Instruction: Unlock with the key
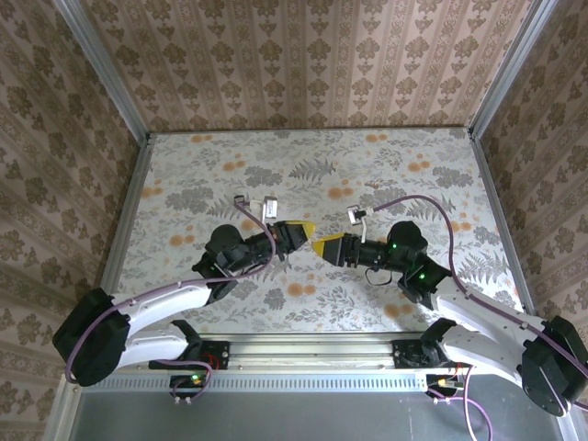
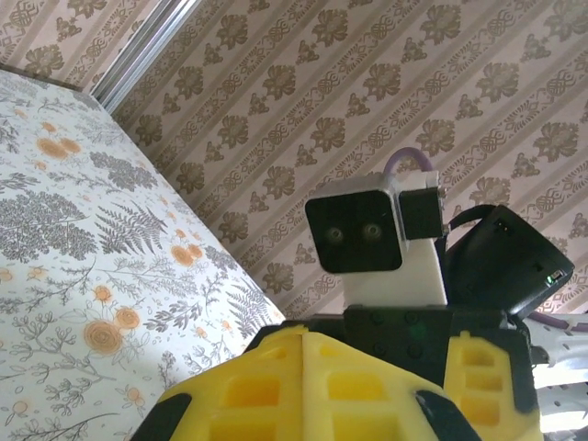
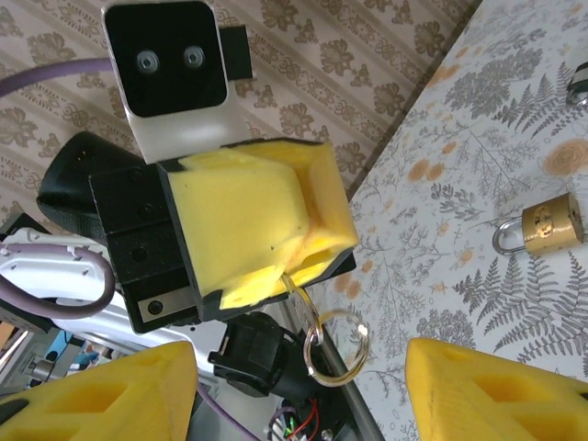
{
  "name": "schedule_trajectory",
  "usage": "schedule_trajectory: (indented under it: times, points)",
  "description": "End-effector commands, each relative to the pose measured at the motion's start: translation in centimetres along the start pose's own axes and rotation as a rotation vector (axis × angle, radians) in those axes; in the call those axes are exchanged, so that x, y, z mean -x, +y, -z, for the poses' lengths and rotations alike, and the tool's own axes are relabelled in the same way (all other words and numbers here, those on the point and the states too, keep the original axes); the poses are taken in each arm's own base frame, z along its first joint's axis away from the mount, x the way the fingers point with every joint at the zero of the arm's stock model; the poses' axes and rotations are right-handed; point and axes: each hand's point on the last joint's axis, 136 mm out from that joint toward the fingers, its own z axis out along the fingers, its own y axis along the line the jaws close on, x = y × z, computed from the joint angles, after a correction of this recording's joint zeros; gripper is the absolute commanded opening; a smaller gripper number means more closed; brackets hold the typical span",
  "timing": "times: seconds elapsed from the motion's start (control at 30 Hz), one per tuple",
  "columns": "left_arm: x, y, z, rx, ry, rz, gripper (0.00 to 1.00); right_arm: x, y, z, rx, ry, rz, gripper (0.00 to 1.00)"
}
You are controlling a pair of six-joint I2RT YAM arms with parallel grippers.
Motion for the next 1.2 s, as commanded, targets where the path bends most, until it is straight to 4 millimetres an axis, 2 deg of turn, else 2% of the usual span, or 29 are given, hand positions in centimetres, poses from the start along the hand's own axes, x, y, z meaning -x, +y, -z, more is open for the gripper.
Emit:
schedule_trajectory:
  times: [0.0,0.67,1.17]
  points:
    - [1.3,-2.1,-0.6,-0.075,-0.033,-0.044,0.00,0.0,1.0,-0.4,0.043,-0.002,0.037,0.60]
    - [0.5,-1.7,-1.3,-0.074,-0.018,-0.026,0.00,0.2,0.5,-0.8,-0.005,0.001,0.045,0.33]
    - [-0.2,-1.1,-1.2,-0.072,-0.012,-0.010,0.00,0.6,0.3,-0.6,-0.025,-0.013,0.051,0.27]
